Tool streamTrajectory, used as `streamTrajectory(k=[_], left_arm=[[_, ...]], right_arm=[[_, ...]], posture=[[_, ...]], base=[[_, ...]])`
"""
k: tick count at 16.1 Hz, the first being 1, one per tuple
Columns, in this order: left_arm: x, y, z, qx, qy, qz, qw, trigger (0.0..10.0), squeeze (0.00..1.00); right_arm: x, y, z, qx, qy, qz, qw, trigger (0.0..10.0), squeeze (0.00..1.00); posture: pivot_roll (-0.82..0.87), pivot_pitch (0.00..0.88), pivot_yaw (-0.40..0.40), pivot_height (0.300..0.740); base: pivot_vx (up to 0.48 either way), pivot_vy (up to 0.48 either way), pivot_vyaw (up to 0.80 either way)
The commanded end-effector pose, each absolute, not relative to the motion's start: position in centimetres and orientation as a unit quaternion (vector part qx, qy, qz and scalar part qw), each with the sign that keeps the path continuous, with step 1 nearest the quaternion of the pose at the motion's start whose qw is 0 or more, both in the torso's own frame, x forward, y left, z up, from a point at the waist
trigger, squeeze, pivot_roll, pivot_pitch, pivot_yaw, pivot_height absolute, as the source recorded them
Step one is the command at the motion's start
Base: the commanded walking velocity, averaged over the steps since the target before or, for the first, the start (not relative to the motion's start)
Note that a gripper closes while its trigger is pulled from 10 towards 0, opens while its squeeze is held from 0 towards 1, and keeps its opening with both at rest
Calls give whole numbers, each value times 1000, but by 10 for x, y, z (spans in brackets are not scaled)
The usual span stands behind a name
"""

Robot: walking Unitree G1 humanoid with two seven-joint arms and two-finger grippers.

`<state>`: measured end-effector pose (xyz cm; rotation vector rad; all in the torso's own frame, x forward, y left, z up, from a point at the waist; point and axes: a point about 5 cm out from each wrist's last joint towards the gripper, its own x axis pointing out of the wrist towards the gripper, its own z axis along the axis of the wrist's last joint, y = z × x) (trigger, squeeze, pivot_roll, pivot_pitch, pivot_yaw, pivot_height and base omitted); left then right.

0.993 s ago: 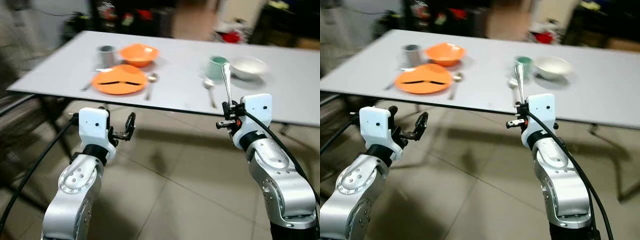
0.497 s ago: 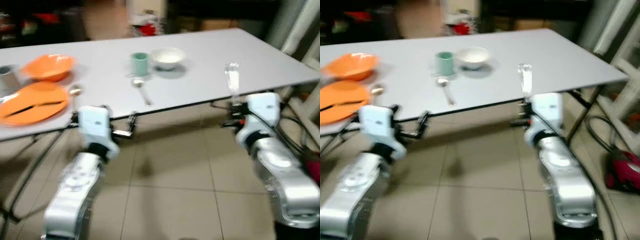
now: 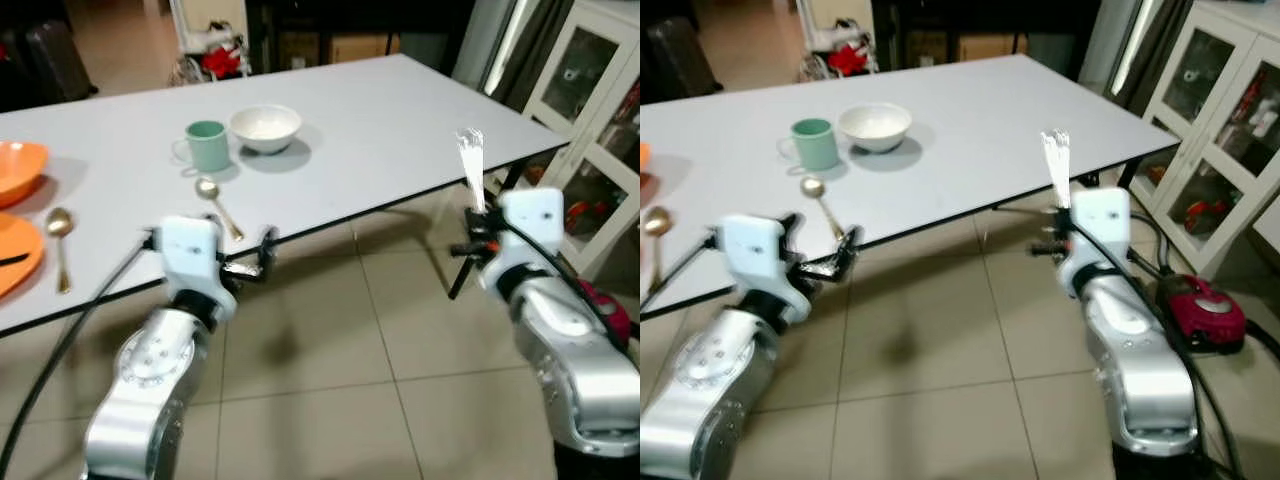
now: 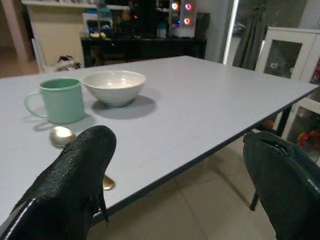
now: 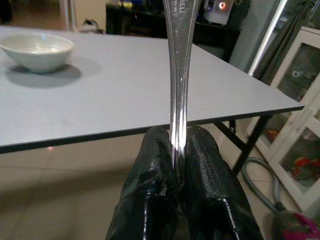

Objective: Setting the table

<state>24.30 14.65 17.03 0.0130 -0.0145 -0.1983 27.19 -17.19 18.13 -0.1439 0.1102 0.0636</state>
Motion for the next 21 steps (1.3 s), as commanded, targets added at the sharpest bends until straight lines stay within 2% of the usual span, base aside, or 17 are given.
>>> streamTrajectory(k=[1,12,16,21], left_arm=[[239,159,174,19,-11,-71,997,10000,0],[242,155,176,19,-10,-77,997,10000,0],[243,152,175,16,-10,-82,996,10000,0],[242,152,173,21,-7,-82,996,10000,0]], right_arm=[[275,-157,184,-73,47,75,993,10000,0],[278,-164,174,-78,69,70,992,10000,0],[278,-168,174,-78,70,60,993,10000,0],[283,-167,174,-83,68,66,992,10000,0]], posture=[[-75,0,-43,740],[-83,0,-17,740],[-90,0,-15,740],[-75,0,-18,740]], base=[[262,0,0],[293,0,0],[339,0,-673],[340,0,0]])
